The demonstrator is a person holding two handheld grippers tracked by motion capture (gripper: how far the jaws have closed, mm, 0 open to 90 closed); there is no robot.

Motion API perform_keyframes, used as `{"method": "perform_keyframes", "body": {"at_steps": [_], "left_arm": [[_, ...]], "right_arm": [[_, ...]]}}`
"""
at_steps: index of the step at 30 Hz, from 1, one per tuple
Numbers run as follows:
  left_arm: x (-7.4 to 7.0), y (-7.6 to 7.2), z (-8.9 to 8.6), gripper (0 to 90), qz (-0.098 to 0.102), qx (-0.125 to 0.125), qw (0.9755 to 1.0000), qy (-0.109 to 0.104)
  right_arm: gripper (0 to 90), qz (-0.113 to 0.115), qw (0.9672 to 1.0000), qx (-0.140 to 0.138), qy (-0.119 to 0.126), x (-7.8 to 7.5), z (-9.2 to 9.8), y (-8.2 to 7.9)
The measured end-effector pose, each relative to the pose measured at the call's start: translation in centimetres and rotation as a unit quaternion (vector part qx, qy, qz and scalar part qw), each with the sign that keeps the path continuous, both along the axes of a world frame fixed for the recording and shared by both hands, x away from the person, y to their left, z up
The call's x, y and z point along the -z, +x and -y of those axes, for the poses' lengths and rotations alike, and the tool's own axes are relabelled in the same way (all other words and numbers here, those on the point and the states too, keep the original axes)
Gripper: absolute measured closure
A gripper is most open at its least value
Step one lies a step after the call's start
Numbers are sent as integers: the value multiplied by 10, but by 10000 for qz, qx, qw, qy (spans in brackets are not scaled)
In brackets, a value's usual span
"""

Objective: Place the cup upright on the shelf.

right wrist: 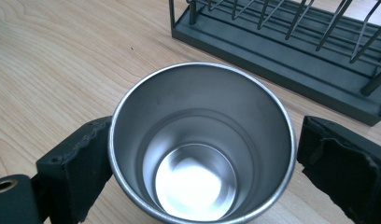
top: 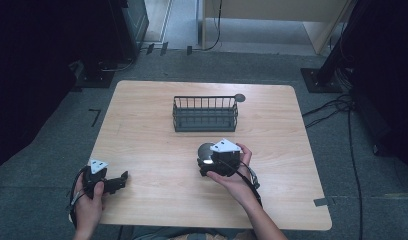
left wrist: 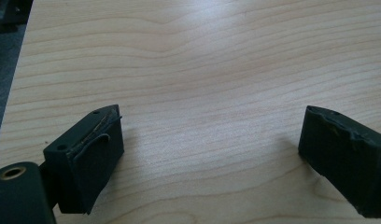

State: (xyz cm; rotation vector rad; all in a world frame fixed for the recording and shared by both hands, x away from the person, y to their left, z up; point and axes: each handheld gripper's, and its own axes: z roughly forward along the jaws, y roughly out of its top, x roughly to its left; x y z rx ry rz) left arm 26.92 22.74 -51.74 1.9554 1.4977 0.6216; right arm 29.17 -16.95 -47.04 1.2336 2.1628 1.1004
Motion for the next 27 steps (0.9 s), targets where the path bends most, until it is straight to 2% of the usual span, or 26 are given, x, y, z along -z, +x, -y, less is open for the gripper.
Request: {"method": "perform_keyframes", "body": {"at_steps": [4, 5, 18, 23, 27], "left_arm": [[0, 0, 0, 72, -3, 6, 10000, 3], [0, 0, 0, 72, -3, 19, 10000, 3], [0, 0, 0, 72, -11, 71, 10000, 23], [0, 0, 0, 72, -10, 78, 10000, 24], [0, 0, 0, 72, -9, 93, 10000, 22]], "right_arm": [[85, 12, 10000, -16, 1, 0, -1, 0], [125, 54, 10000, -34, 27, 0, -2, 0], [128, 116, 9999, -47, 41, 2, -4, 1], [125, 21, 10000, -5, -21, 5, -6, 3], [132, 63, 9999, 29, -93, 7, -8, 4]]}}
